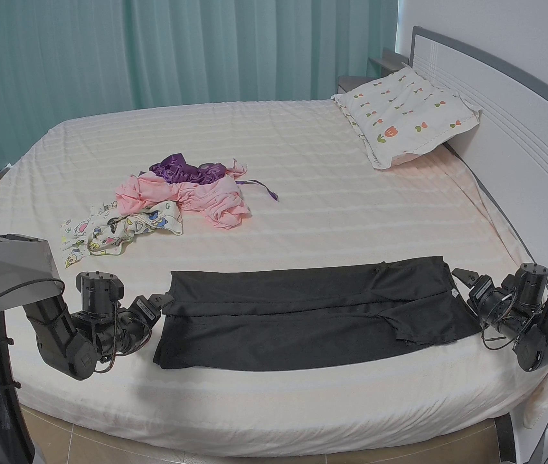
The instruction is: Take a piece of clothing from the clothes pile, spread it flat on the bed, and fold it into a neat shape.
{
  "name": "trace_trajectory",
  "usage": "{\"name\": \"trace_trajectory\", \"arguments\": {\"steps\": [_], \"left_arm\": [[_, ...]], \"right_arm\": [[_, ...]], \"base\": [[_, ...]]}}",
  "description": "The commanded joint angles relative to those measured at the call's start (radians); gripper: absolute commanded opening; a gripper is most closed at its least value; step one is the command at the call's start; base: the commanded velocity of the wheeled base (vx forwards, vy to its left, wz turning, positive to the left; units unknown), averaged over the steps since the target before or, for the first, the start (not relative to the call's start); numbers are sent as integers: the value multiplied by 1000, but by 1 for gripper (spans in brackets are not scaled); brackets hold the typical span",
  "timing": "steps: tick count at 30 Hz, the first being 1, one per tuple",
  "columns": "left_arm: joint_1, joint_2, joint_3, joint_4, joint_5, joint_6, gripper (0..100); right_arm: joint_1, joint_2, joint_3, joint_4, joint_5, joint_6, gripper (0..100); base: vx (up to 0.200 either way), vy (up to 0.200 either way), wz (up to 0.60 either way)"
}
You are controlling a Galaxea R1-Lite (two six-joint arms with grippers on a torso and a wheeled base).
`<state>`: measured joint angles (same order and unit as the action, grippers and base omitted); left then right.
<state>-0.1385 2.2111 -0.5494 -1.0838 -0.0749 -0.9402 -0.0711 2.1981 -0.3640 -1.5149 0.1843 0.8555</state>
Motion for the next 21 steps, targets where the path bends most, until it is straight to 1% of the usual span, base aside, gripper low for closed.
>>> {"name": "trace_trajectory", "arguments": {"steps": [1, 4, 6, 7, 10, 13, 15, 16, 18, 21], "left_arm": [[-10, -36, 28, -8, 0, 9, 100], [-18, -70, 62, -53, -3, 35, 100], [-21, -82, 69, -59, -8, 55, 100], [-21, -91, 68, -45, -16, 104, 100], [-27, -87, 43, 5, -16, 187, 100], [-27, -94, 2, 117, -14, 273, 100], [-27, -94, 0, 124, -14, 276, 100], [-27, -91, -27, 214, -16, 337, 100], [-27, -85, -55, 232, -20, 373, 100], [-30, -63, -92, 237, -29, 394, 100]], "right_arm": [[5, 5, 14, -7, 7, -1, 100], [4, 5, 17, -8, 9, -1, 100], [4, 5, 27, -10, 11, -3, 100], [4, 5, 36, -16, 14, -3, 100], [5, 3, 50, -30, 31, -4, 100], [5, 3, 56, -41, 41, -6, 100], [5, 3, 56, -41, 41, -6, 100], [4, 2, 57, -42, 44, -6, 100], [4, 3, 57, -42, 46, -6, 100], [4, 5, 59, -42, 46, -6, 100]], "base": [[200, 0, 0], [0, 0, 0], [0, 0, 0], [0, 0, 0], [0, 0, 0], [0, 0, 0], [0, 0, 0], [0, 0, 0], [0, 0, 0], [0, 0, 0]]}}
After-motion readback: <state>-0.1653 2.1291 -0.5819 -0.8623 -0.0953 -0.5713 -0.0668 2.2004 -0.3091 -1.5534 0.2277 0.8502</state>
